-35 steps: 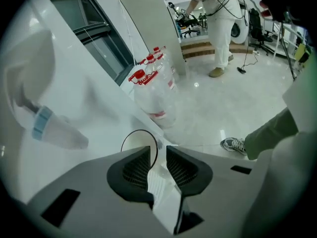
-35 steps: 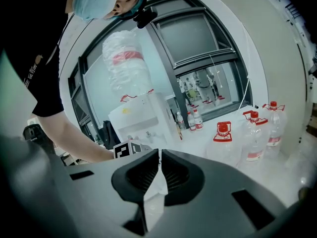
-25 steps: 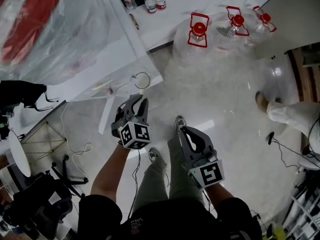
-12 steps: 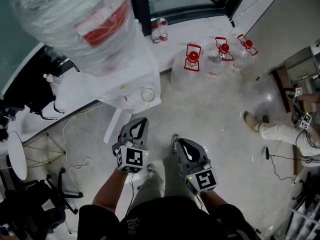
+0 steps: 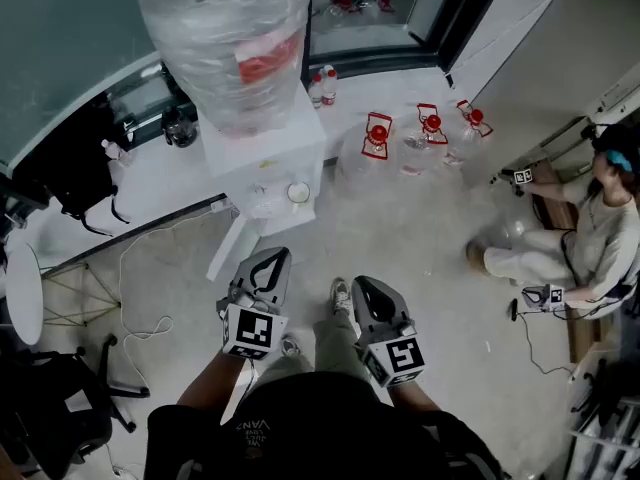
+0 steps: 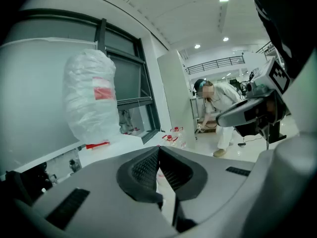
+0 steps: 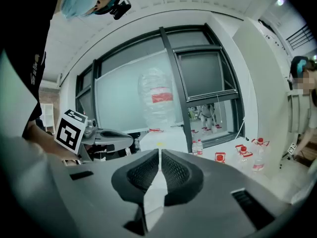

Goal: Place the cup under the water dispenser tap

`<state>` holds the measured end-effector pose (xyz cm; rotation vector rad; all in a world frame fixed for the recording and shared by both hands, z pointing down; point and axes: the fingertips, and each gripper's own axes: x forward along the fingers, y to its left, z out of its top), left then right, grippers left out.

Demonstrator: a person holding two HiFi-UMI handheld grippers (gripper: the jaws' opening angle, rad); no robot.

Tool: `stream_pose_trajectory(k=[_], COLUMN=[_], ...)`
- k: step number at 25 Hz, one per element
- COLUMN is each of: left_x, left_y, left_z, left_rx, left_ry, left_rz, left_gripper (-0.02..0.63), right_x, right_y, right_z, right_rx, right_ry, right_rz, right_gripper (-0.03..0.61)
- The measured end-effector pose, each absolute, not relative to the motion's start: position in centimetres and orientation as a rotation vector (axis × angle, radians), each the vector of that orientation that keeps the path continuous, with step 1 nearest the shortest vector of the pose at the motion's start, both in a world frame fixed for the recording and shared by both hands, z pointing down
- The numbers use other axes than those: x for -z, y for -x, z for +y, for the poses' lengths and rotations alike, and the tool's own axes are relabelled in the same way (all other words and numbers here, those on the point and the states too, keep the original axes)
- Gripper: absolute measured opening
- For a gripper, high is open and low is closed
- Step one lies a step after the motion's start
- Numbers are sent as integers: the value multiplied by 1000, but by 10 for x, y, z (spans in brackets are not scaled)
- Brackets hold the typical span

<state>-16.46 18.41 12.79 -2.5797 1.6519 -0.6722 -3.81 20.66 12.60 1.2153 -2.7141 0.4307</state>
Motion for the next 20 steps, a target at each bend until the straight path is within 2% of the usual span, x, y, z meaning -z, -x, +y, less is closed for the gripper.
stream_pose_trajectory(k=[10, 20], left_x=[-83, -72], left_y=[184, 208], left_z=[271, 328], left_rx=[588, 550], left_ry=[2558, 2551], left_rz=[1620, 1644], left_gripper=[20, 20], right_x=[-87, -83], right_y=[47, 60], right_z=[267, 310], right_rx=[-331, -330], right_ry=[-1277, -1264], right_rz=[-2702, -2681], right_gripper=[44, 44])
